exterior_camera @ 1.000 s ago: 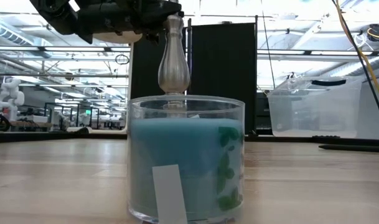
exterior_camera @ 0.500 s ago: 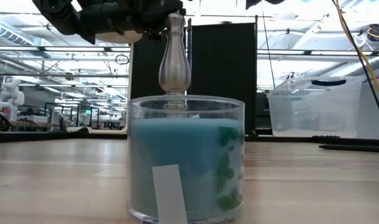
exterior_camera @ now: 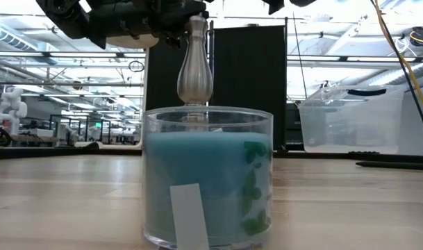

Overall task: Screw lightbulb
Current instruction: Remove the lightbulb from the silver lamp socket

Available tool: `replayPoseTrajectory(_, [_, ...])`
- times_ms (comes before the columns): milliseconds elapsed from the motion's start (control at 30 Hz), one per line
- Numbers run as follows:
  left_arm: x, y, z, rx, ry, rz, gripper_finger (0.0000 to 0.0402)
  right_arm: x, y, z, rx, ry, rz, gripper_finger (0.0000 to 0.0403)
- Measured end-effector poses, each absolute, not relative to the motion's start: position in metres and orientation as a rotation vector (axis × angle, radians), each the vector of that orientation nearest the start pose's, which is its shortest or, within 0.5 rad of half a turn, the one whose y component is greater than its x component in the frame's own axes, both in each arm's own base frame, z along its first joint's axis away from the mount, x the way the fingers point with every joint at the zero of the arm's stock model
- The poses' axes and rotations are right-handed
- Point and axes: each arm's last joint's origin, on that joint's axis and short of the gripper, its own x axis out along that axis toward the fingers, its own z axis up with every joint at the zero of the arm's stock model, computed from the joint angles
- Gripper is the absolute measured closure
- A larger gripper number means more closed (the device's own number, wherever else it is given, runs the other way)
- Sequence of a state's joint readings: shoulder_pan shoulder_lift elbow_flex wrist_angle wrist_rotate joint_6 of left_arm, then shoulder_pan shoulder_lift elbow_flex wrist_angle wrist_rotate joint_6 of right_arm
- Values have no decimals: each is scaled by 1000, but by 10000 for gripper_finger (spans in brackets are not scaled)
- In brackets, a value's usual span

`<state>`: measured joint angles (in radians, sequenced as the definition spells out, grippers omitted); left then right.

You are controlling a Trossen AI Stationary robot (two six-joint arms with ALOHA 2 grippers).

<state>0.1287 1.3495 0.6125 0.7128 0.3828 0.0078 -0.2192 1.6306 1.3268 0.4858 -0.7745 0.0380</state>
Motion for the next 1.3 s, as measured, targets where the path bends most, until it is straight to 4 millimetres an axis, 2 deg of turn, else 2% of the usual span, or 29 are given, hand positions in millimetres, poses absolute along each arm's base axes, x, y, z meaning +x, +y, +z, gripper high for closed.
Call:
replayPoseTrajectory(200, [277,25,239,1,23,-241,327,370,-61,368,-80,-163,561,233])
replayPoseTrajectory(600, [277,26,237,-2,34,-233,327,366,-63,369,-121,-144,565,123])
replayPoseTrajectory(733, [277,26,236,-3,38,-232,327,355,-64,375,-152,-105,523,106])
replayPoseTrajectory(867, [277,26,236,-3,39,-231,327,349,-64,379,-178,-74,450,106])
replayPoseTrajectory(1033, [277,26,236,-3,40,-224,327,354,-50,375,-190,-39,376,116])
replayPoseTrajectory(1300, [277,27,236,-3,40,-208,327,361,-10,375,-275,-17,135,119])
